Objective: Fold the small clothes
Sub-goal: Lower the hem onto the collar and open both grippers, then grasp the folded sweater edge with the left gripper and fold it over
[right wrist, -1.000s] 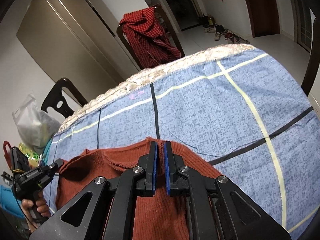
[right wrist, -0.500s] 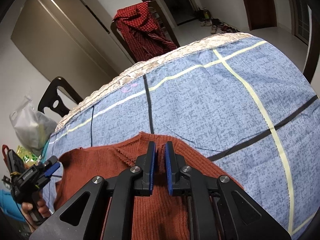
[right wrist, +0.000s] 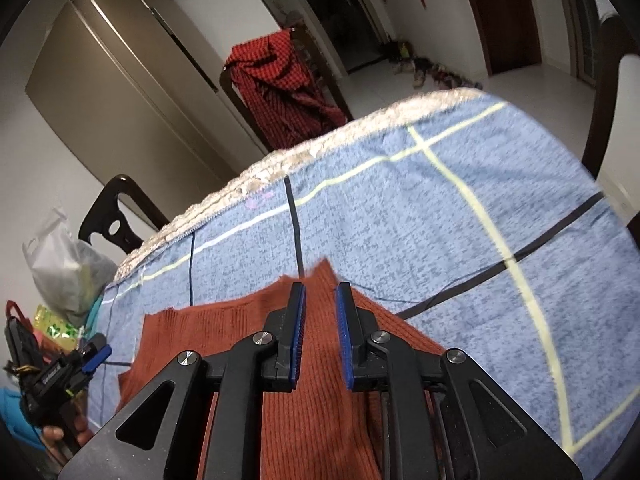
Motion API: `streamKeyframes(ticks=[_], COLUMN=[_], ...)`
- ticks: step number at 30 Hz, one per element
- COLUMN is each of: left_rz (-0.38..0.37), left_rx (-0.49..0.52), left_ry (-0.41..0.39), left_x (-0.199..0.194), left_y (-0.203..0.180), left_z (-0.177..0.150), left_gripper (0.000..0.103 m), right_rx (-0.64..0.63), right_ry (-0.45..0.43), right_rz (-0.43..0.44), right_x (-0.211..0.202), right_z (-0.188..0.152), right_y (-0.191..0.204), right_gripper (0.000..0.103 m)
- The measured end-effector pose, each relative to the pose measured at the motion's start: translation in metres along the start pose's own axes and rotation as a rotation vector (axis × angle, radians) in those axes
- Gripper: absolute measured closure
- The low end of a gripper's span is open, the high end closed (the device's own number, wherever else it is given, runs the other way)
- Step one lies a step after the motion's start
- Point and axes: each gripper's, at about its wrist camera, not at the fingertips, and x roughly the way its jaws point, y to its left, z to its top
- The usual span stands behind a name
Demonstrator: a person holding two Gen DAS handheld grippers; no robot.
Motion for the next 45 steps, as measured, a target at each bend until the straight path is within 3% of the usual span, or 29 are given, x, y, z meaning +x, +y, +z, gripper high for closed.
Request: streamKeyframes(ticks=[4, 13, 15, 31, 37, 45], left_rz=[0.028, 0.053, 0.074, 0.094, 0.102, 0.069], left_rx=[0.071, 0.157, 0.162, 0.228, 0.248, 0.224], left_ry=[0.008, 0.075, 0.075, 0.088, 0.089, 0.091], left_x=[-0.002, 0.005, 0.004, -0.006, -0.009, -0.013], left_y=[-0.010, -0.019, -0.019, -0.006, -0.007, -0.002], left_z=[-0.017, -0.054, -0.058, -0.081, -0.087, -0.091], left_gripper=[0.049, 0.049, 0.049, 0.049, 0.049, 0.049], right_rx=[-0.054, -0.401, -0.426, -0.467, -0.495, -0.437], right_ry=[-0.013, 0.021, 0.036, 0.031, 0.041, 0.034], right_rz=[0.007, -0.073, -0.074, -0.164, -0.144, -0.097], right_x=[-0.007, -0.002, 0.001, -0.006, -0.009, -0.012], right_z=[-0.012, -0.074, -0.080, -0.103, -0.113, -0.114], right_y=[0.010, 0.048, 0.049, 0.026, 0.031, 0.017], right_gripper=[0.087, 0.087, 0.087, 0.082, 0.081, 0.081])
